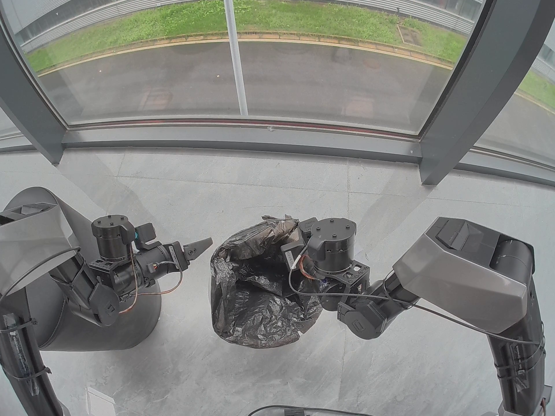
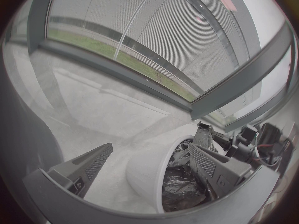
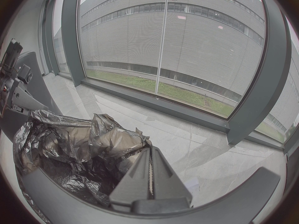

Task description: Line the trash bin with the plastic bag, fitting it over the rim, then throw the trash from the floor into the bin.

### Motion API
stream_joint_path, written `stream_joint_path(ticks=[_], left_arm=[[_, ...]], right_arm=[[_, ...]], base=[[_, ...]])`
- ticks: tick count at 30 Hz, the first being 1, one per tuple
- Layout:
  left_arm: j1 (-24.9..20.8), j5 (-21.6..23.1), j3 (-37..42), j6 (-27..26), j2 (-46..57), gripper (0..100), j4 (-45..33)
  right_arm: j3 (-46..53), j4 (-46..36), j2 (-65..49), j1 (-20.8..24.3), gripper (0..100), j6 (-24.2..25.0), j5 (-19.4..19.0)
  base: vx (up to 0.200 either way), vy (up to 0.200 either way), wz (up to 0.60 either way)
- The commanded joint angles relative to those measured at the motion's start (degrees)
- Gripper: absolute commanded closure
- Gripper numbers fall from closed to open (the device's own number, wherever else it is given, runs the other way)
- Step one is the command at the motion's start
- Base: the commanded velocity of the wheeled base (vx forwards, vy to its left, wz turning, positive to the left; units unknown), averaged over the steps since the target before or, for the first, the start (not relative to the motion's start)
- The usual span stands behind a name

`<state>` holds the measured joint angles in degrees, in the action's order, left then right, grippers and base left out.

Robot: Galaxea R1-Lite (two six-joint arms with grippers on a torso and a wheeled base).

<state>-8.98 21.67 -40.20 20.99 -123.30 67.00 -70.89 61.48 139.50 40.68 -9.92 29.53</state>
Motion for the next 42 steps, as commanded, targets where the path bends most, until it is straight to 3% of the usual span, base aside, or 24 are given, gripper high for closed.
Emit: stream_joint_path(ticks=[1,8,19,20,21,23,26,31,36,42], left_arm=[[-4.46,-5.59,2.32,-5.79,5.17,0,-1.52],[-9.03,-5.85,10.32,-6.23,11.06,0,-0.73],[-9.38,-6.03,17.62,-7.46,10.18,0,4.98],[-8.95,-6.12,18.5,-11.32,8.42,0,5.6],[-8.95,-6.12,18.5,-11.32,8.42,0,5.6],[-7.8,-6.29,17.97,-18.0,3.68,0,6.48],[-7.01,-6.29,17.18,-20.46,-0.63,0,10.7],[-7.01,-6.47,15.33,-20.38,-3.62,0,13.51],[-7.01,-13.06,9.79,-20.2,-5.82,0,13.42],[-6.31,-13.85,7.86,-19.76,-5.73,0,12.81]], right_arm=[[-0.04,0.05,0.07,0.01,100,-0.01,0.01],[-0.04,0.05,-0.01,0.01,100,-0.01,0.01],[-0.04,0.13,-0.1,0.1,100,-0.01,0.01],[-0.22,0.13,-0.01,0.01,100,-0.01,0.01],[-0.22,0.13,-0.01,0.01,100,-0.01,0.01],[-0.92,0.13,0.16,0.01,100,-0.01,0.01],[-0.92,0.31,0.25,0.1,100,0.08,0.01],[-1.36,1.54,0.6,0.19,100,-0.01,0.01],[-2.06,1.63,0.95,0.19,100,-0.01,0.01],[-2.15,1.72,0.86,0.1,100,0.08,0.01]], base=[[0.0,0.0,0.0],[0.0,0.0,0.0],[0.0,0.0,0.0],[0.0,0.0,0.0],[0.0,0.0,0.0],[0.0,0.0,0.0],[0.0,0.0,0.0],[0.0,0.0,0.0],[0.0,0.0,0.0],[0.0,0.0,0.0]])
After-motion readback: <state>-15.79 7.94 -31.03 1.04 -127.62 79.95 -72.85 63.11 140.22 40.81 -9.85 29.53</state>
